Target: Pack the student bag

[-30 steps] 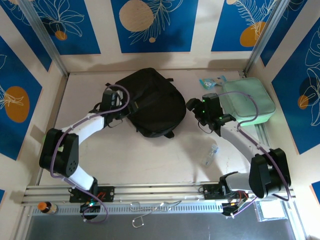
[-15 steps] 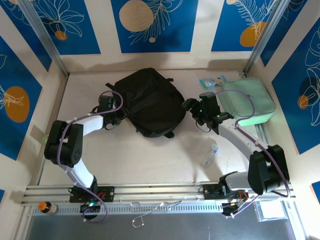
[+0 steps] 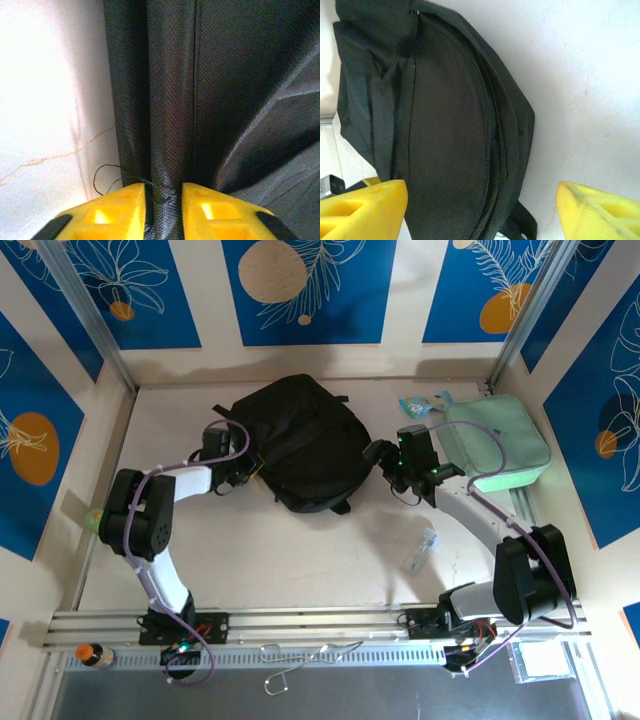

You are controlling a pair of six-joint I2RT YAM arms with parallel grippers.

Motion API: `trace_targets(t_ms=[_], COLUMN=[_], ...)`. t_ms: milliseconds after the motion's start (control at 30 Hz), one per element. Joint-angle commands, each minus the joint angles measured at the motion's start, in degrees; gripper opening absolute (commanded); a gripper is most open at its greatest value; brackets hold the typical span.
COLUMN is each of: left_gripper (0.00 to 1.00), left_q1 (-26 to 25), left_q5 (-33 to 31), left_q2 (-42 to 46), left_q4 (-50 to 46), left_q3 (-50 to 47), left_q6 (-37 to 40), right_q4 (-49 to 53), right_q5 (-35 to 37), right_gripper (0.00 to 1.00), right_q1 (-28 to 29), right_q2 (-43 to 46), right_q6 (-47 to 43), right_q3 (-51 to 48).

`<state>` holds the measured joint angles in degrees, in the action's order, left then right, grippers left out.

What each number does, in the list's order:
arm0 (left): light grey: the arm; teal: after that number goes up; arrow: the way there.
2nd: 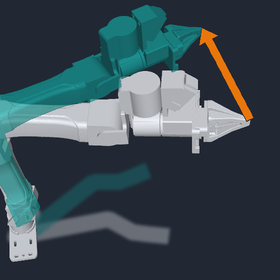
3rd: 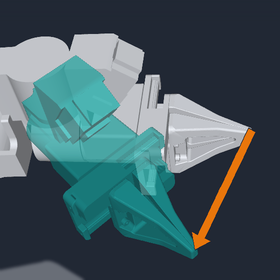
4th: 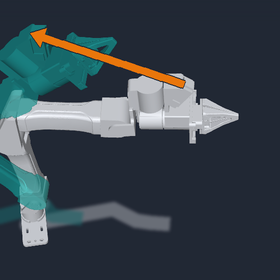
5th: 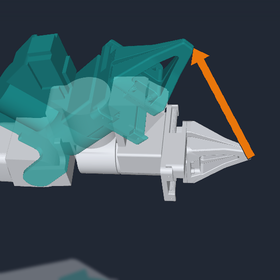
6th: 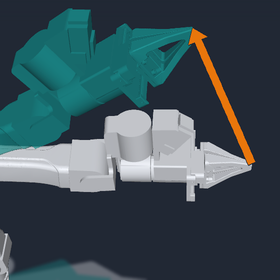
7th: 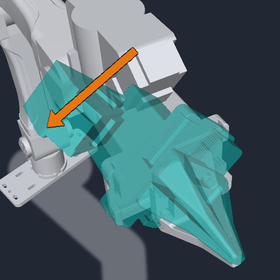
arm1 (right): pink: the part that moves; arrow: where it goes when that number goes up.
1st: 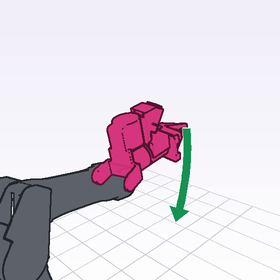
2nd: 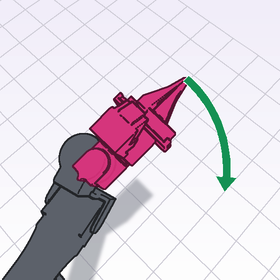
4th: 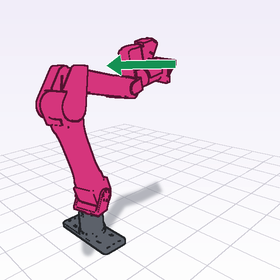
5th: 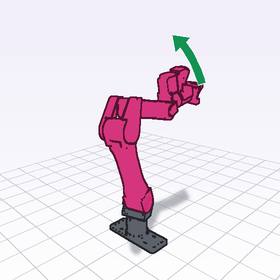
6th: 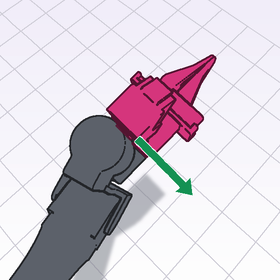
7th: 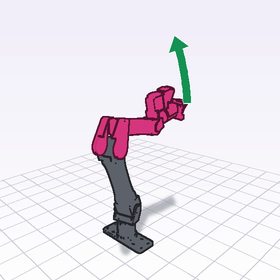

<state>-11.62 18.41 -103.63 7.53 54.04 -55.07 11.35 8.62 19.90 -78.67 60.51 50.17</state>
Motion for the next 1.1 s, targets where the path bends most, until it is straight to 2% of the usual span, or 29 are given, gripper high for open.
trace_targets(t_ms=[0, 133, 267, 467, 567, 633, 833, 1067], left_gripper=[0.19, 0.10, 0.09, 0.23, 0.24, 0.21, 0.00, 0.00], left_q1=[0.4, 0.5, 0.7, 0.8, 0.7, 0.8, 0.8, 0.8], left_q5=[1.8, 0.6, -1.2, 1.1, 3.2, 3.8, 4.7, 5.4], left_q2=[-1.1, -0.8, -0.3, -1.9, -3.2, -3.7, -2.4, 6.4], left_q4=[2.7, 2.5, 2.9, 5.6, 7.1, 7.6, 9.3, 7.8], left_q3=[1.6, 1.5, 0.6, 1.4, 1.8, 2.0, 1.6, 0.4], left_q6=[-1.1, -1.7, -2.5, -2.9, -3.5, -3.9, -3.2, 0.0], right_q4=[-0.6, -1.2, -1.9, -1.8, -1.8, -2.2, -2.8, -4.0], right_q5=[-5.2, -8.2, -8.8, -8.7, -9.1, -9.8, -10.6, -10.5], right_gripper=[0.73, 0.66, 0.64, 0.64, 0.64, 0.63, 0.53, 0.41], right_q1=[0.0, 0.0, 0.0, 0.0, 0.0, 0.0, -0.1, -1.4], right_q2=[-2.2, -4.9, -6.4, -7.5, -8.5, -9.2, -11.2, -16.0], right_q6=[-0.5, -0.2, 0.1, 0.0, 0.1, 0.1, -0.5, -4.1], right_q3=[-0.4, -0.7, -1.2, -1.1, -1.0, -1.0, -0.5, 2.5])
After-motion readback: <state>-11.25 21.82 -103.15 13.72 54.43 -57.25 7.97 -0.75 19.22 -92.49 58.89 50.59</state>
